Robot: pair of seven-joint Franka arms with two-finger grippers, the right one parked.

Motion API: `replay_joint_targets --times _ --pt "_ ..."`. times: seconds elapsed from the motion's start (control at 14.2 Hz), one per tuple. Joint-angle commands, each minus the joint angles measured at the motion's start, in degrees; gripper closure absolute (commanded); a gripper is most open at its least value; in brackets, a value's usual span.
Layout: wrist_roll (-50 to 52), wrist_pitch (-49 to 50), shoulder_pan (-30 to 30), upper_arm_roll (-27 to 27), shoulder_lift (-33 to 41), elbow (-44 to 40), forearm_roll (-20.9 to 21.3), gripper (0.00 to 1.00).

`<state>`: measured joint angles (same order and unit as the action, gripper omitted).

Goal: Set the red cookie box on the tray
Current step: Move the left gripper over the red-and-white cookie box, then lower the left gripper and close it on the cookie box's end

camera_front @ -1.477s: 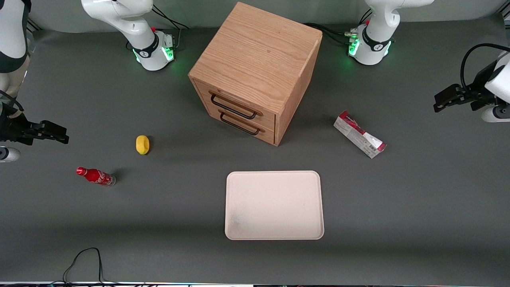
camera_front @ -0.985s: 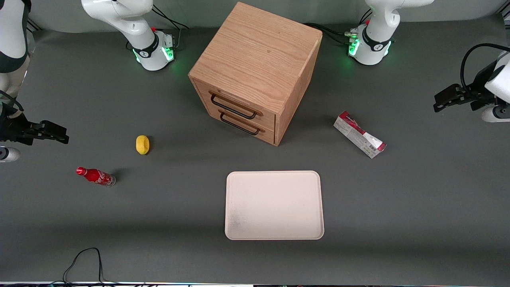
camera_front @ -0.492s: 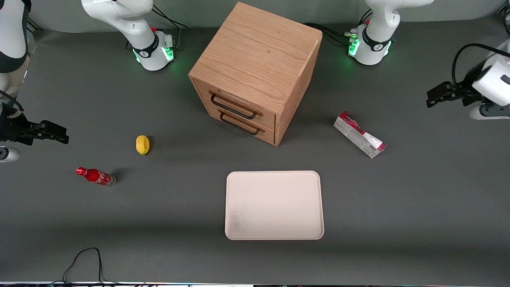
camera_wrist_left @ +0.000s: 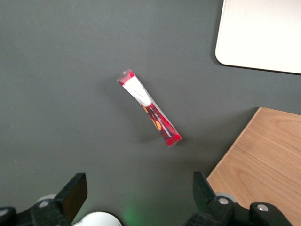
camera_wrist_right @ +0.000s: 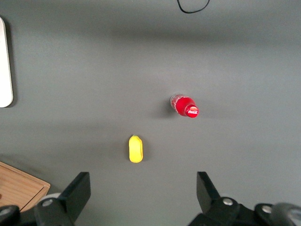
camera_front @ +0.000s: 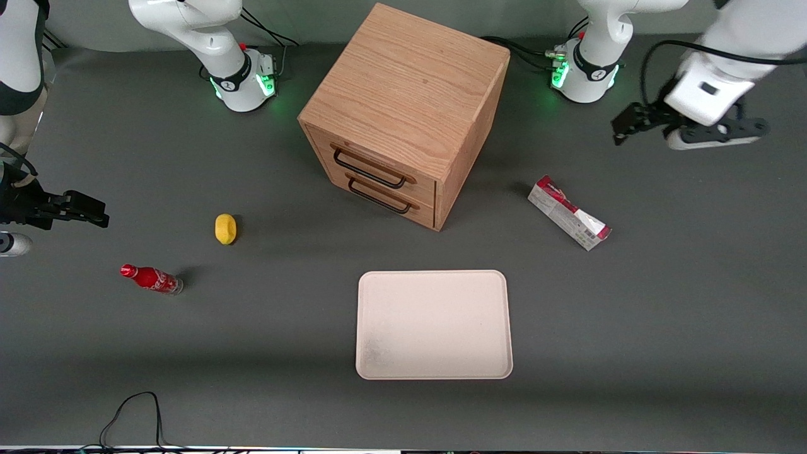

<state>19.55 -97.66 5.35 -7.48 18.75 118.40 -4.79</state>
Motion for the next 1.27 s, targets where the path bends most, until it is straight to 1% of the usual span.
replay_joint_targets --times 0.0,0.21,0.28,0.49,0.63,0.7,0.91,1.2 --pt "4.35 -1.22 1.24 -1.57 1.72 2.53 -0.49 0.0" --pt "10.75 -1.22 0.54 -1.31 1.46 3.76 -0.57 0.0" --pt "14.77 -1.48 0.37 -1.05 1.46 4.55 -0.75 0.0" --pt "33.99 -3.76 -0.42 0.09 1.29 5.6 -1.54 0.0" --pt "43.95 -6.22 -0.43 0.44 1.46 7.18 -1.89 0.0" --pt "46.34 -7.1 -0.43 0.44 1.46 7.71 -1.81 0.0" --pt "48.3 -12.53 -0.16 0.18 1.46 11.92 -1.81 0.0" --pt "48.39 -27.46 0.45 -0.34 0.76 22.02 -1.72 0.0"
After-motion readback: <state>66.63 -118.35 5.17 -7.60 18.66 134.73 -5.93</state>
